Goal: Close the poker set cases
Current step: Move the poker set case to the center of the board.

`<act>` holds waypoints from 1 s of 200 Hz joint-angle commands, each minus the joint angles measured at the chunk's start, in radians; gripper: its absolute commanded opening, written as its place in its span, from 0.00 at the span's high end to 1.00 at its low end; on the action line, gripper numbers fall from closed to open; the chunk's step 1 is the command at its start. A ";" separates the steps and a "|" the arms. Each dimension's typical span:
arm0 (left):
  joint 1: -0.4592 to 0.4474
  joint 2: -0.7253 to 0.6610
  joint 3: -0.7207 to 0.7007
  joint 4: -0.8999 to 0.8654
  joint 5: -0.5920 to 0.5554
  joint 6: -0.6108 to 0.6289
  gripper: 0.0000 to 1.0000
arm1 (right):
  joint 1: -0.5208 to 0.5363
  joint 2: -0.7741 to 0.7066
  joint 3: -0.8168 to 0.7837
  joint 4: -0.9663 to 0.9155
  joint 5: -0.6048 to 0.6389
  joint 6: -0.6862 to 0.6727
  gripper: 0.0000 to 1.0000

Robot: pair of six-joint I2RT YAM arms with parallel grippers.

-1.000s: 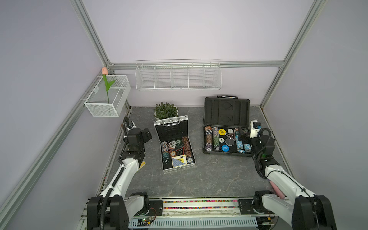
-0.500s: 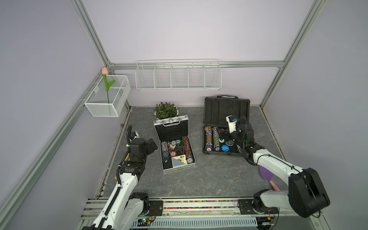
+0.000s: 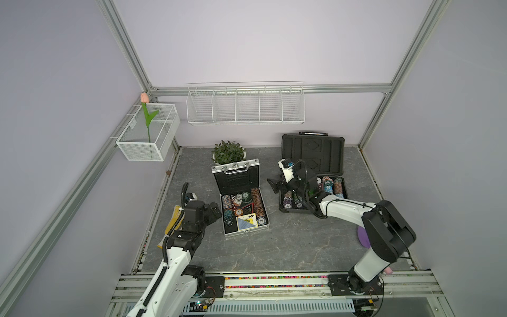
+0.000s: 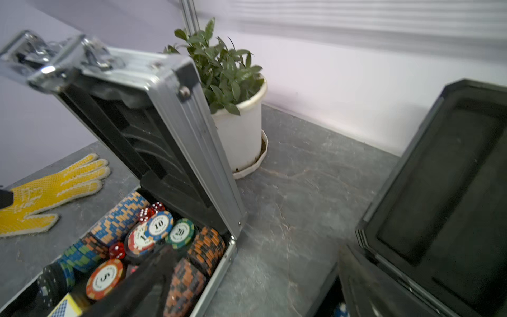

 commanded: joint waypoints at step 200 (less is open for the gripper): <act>-0.039 -0.062 -0.051 0.044 -0.071 -0.004 0.00 | 0.037 0.270 0.257 0.221 0.010 0.050 0.39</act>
